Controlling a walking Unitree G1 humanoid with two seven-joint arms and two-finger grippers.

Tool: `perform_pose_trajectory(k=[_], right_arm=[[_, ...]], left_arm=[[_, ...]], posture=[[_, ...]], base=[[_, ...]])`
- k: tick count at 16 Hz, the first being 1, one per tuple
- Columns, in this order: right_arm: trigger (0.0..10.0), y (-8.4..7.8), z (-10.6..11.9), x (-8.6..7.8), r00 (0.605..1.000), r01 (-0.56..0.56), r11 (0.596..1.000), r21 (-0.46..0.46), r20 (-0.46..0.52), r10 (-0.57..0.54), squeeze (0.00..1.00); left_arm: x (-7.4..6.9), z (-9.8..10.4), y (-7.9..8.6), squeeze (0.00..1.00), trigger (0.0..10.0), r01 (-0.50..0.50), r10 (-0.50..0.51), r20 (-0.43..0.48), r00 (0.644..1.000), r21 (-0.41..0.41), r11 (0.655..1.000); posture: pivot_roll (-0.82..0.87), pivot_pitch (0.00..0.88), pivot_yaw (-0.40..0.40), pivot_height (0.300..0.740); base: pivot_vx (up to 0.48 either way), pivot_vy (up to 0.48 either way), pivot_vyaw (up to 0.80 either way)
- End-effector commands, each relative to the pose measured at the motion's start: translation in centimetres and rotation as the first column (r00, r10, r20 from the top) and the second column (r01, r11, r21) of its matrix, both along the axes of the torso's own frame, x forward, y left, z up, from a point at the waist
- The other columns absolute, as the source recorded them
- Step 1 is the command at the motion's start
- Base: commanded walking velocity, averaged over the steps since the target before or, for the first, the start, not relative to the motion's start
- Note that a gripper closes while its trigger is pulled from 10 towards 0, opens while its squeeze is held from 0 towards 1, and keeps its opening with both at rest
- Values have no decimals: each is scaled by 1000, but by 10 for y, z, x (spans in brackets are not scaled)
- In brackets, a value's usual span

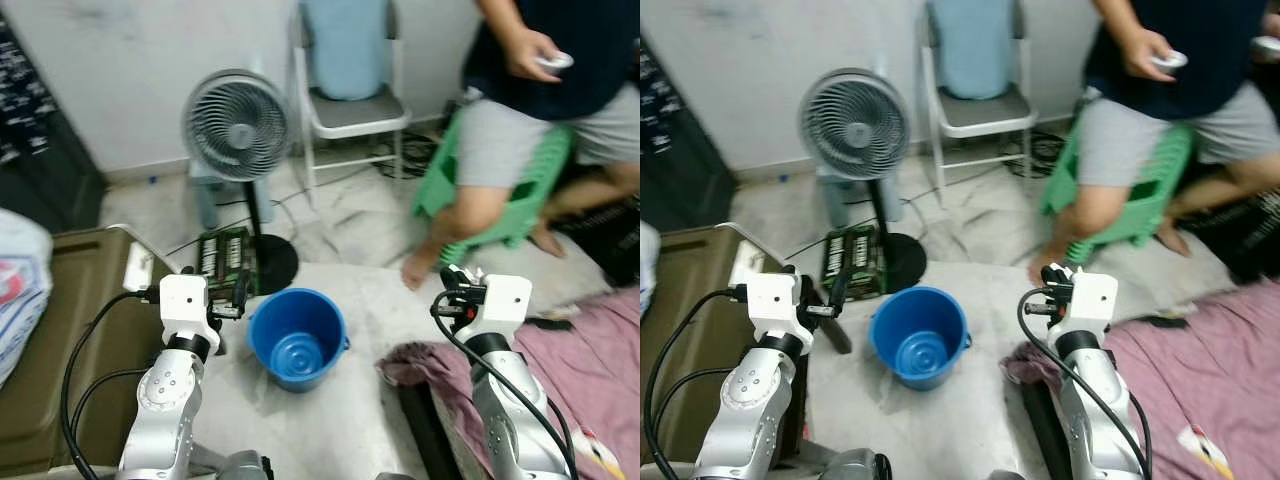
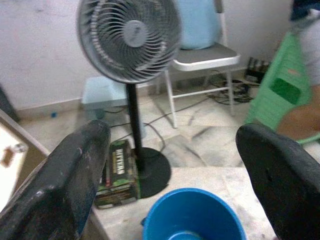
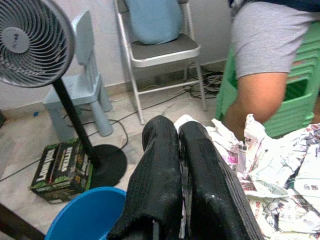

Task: Clean up the room

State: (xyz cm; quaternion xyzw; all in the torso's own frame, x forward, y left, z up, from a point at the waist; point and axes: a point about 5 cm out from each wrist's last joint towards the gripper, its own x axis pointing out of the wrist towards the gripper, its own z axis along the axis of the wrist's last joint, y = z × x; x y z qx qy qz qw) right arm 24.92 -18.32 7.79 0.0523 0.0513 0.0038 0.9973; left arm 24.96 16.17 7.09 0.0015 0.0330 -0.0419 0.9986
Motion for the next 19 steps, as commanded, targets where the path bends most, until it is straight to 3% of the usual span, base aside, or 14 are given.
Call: perform_pose_trajectory(k=[1, 6, 19], right_arm=[[10000, 1, -4, 1, 1000, 8, 1000, 6, -18, -8, 0], [10000, 3, -6, 1, 1000, 7, 1000, 2, -23, -7, 0], [10000, 7, -5, 3, 1000, -13, 1000, 2, -12, 13, 0]], left_arm=[[-1, -1, 1, 0, 10000, 1, -1, -10, 1000, 7, 1000], [-1, 0, -1, 0, 10000, 33, -33, -8, 999, -10, 999], [-1, -1, -4, 0, 10000, 58, -58, -8, 998, -25, 998]], posture=[[-32, 46, 26, 740], [-33, 46, 26, 740], [-34, 45, 19, 740]], base=[[0, 0, 0], [61, 0, 0], [407, 0, 0]])
